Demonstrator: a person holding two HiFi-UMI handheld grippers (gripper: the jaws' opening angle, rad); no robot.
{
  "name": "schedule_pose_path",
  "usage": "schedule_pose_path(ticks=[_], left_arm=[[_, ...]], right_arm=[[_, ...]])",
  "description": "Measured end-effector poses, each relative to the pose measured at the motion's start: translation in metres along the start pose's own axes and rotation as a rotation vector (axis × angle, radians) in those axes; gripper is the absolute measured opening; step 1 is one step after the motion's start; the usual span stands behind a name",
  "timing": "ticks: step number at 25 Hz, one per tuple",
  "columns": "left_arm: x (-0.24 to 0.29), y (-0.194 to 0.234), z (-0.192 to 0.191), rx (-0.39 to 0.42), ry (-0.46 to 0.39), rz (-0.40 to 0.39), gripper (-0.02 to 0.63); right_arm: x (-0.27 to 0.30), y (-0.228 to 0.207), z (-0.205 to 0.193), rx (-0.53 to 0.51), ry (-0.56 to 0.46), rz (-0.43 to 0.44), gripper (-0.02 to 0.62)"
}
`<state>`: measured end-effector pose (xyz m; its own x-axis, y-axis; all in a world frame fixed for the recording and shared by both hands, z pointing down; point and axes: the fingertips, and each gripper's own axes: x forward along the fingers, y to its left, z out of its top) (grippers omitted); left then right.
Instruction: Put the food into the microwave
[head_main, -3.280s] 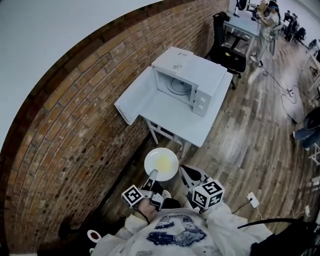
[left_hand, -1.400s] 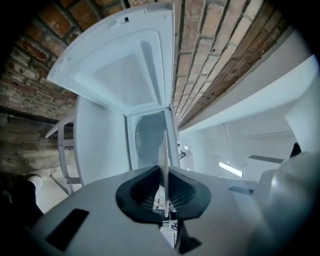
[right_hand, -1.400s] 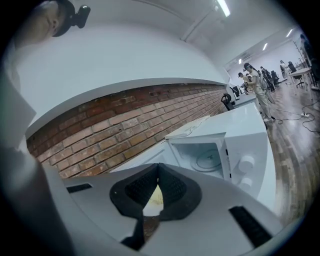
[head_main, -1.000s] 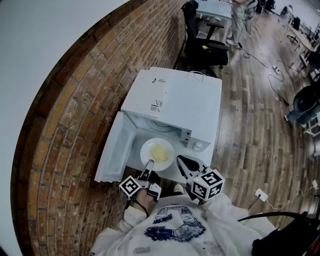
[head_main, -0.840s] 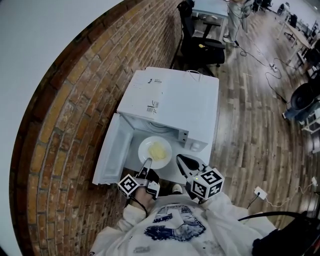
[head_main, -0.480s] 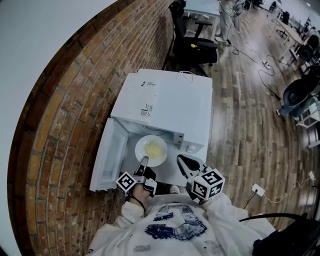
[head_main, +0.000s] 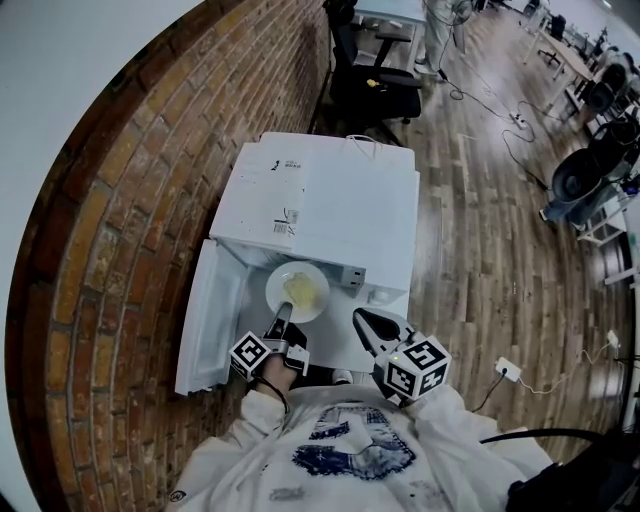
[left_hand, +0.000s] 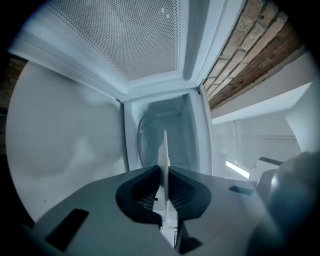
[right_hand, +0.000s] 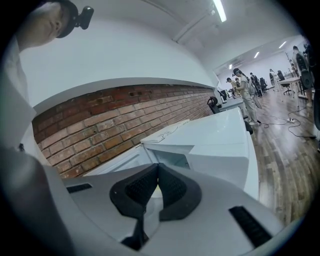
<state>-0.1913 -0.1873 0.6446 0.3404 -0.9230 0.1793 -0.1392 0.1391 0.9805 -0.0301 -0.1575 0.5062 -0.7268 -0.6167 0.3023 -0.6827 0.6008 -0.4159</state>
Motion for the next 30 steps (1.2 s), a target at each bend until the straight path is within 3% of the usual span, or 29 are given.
schedule_pose_path(ticks=[30], left_arm=[[0.066, 0.036, 0.017, -0.085, 0.001, 0.044, 0.023]], right_arm=[[0.055, 0.007, 0.002, -0.039, 0.074, 0.007, 0.014]])
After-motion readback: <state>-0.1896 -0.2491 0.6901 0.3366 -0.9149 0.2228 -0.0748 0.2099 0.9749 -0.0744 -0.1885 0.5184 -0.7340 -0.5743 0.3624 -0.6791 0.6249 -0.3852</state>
